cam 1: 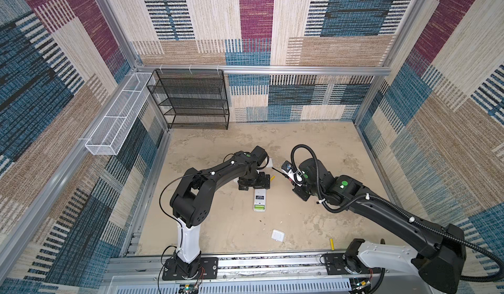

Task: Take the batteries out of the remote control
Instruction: 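Grasp the remote's far end with the left gripper while the right carries the screwdriver over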

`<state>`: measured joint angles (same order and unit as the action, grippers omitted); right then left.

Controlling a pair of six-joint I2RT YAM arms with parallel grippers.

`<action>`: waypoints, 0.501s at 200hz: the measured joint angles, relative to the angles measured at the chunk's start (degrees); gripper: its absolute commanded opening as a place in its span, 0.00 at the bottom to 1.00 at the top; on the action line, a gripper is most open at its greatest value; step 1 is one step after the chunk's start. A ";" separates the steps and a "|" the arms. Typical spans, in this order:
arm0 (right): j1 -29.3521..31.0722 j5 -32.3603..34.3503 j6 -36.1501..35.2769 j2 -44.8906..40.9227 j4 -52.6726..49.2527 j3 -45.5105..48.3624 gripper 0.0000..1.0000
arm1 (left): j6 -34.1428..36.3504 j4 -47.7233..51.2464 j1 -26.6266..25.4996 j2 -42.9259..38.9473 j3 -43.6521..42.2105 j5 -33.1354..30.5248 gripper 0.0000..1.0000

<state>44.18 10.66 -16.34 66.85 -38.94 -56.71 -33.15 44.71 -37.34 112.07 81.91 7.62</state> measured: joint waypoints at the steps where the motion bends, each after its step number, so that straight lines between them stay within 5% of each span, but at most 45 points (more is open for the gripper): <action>1: 0.00 0.00 0.00 -0.02 0.00 0.00 0.00 | 0.04 0.07 -0.04 0.11 0.07 0.00 0.97; 54: 0.09 -0.04 -0.02 -0.90 -0.02 0.00 0.00 | 0.76 1.51 -0.92 3.85 1.77 -1.44 0.90; 100: 0.11 -0.17 -0.02 -2.03 -0.85 -0.02 0.00 | 1.38 2.75 -0.92 4.68 2.29 -2.86 0.74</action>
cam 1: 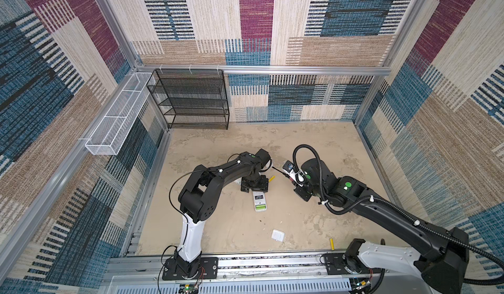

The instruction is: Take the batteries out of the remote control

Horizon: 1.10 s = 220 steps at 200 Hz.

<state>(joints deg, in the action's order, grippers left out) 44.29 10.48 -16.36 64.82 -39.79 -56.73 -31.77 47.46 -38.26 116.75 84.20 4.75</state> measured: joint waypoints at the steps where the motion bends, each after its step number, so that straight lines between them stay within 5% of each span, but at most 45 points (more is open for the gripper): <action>1: 0.00 0.00 0.00 -0.02 -0.02 0.00 0.00 | 0.02 0.02 0.00 0.02 0.00 0.00 0.73; 137: 2.01 -3.02 -1.68 -2.60 -3.28 0.70 0.00 | 15.04 5.62 2.78 2.19 3.69 0.22 0.64; 220: 10.67 -5.90 -4.13 3.63 -7.93 -0.13 0.00 | 17.29 6.32 2.78 2.69 3.85 0.28 0.63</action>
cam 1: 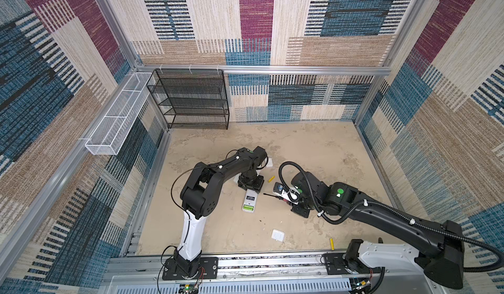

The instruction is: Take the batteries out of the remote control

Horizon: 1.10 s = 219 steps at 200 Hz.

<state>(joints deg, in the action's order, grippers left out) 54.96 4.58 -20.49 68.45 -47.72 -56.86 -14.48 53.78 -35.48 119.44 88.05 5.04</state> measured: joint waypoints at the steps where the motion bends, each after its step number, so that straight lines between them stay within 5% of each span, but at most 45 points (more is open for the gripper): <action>1: 0.22 0.00 0.00 0.26 -0.09 -0.13 0.00 | 0.00 0.00 0.00 -0.02 0.00 0.02 0.64; 69: 6.49 3.93 0.11 12.57 -3.43 -9.33 0.00 | -1.62 -0.92 -0.02 -1.46 -1.95 4.00 0.72; 181: 10.60 8.02 2.49 21.16 -11.34 -16.41 0.00 | -4.59 -1.70 -0.02 -1.95 -3.10 5.88 0.60; 219: 10.67 7.80 2.69 21.35 -11.41 -17.03 0.00 | -5.97 -2.54 -0.04 -2.54 -4.09 6.14 0.64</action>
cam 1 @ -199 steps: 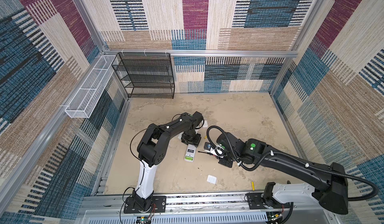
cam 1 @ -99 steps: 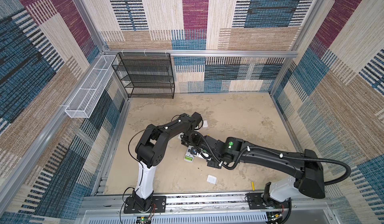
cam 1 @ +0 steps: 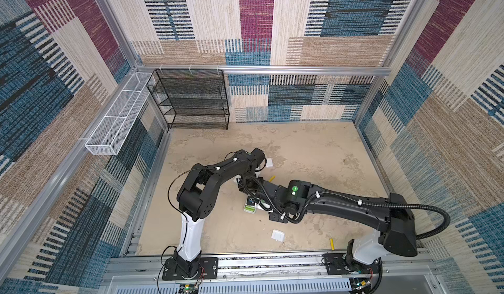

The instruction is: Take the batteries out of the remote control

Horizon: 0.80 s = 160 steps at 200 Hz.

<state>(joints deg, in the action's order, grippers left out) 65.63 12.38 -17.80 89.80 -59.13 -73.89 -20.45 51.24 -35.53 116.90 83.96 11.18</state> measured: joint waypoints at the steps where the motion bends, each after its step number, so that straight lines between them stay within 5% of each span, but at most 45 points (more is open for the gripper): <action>1: 0.02 0.00 0.00 0.00 0.00 0.02 0.00 | -0.04 -0.07 -0.02 -0.04 -0.04 0.07 0.64; 57: 0.02 -0.42 0.02 -0.59 0.26 0.87 0.00 | -0.90 -1.51 -0.11 -1.66 -2.05 0.37 0.64; 160: 0.09 -0.94 -0.07 0.20 -0.35 0.87 0.00 | -4.83 -1.92 -0.28 -2.54 -3.56 0.07 0.47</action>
<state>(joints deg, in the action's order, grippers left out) 65.71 11.44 -17.87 90.00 -59.48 -73.01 -25.28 49.32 -35.81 114.37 80.40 11.25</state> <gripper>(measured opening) 0.210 0.568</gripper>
